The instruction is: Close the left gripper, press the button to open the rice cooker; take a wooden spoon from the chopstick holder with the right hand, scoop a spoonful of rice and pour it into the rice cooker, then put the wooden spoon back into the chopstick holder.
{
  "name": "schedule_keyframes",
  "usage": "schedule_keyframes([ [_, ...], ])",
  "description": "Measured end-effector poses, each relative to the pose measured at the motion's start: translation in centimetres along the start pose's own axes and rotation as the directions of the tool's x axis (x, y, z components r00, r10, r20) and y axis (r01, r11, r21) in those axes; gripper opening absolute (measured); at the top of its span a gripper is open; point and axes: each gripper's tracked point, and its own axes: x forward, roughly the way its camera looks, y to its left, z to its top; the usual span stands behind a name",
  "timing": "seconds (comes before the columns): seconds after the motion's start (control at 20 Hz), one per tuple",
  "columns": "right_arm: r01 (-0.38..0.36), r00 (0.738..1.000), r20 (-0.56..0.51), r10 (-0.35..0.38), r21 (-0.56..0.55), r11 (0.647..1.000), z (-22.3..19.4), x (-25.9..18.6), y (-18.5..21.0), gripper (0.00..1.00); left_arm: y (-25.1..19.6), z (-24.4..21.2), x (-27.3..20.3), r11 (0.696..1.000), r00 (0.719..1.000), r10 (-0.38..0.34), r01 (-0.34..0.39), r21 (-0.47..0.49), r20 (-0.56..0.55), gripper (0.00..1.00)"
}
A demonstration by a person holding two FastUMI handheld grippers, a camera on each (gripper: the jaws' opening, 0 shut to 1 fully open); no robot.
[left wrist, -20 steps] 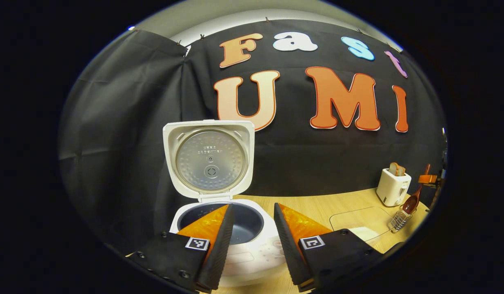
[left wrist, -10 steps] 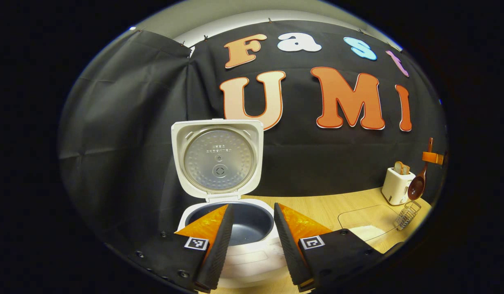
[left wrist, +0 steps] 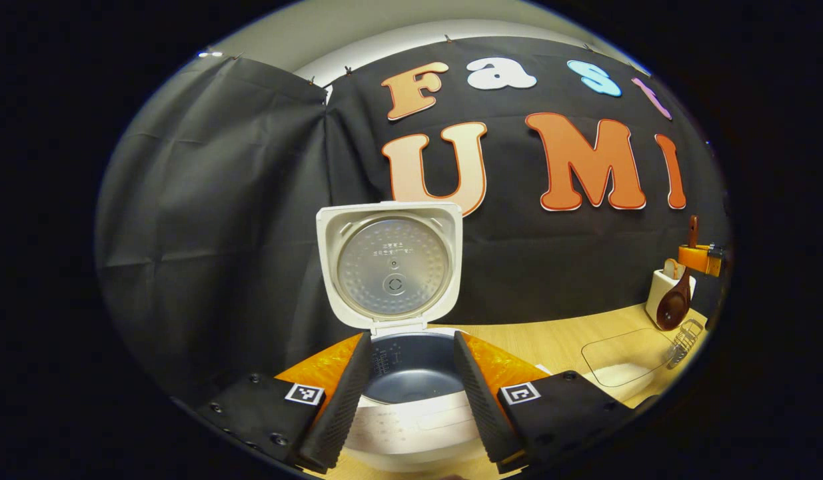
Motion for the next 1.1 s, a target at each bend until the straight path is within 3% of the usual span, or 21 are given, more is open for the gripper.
schedule_keyframes([
  [0.25,-0.04,0.996,-0.082,0.029,-0.129,0.991,-4.2,2.0,2.8,0.06,1.5,-0.8,-0.2,1.0,1.0,0.027,-0.027,-0.002,0.002,0.81],
  [0.8,-0.05,0.944,-0.329,-0.008,-0.168,0.984,-11.7,4.3,4.5,0.06,3.5,-1.5,-1.6,0.998,0.998,0.055,-0.055,-0.031,0.006,0.8],
  [1.1,-0.059,0.922,-0.386,0.033,-0.056,0.997,-13.1,4.2,7.0,0.06,5.1,-2.0,-1.8,0.995,0.997,0.081,-0.081,-0.051,-0.001,0.81],
])
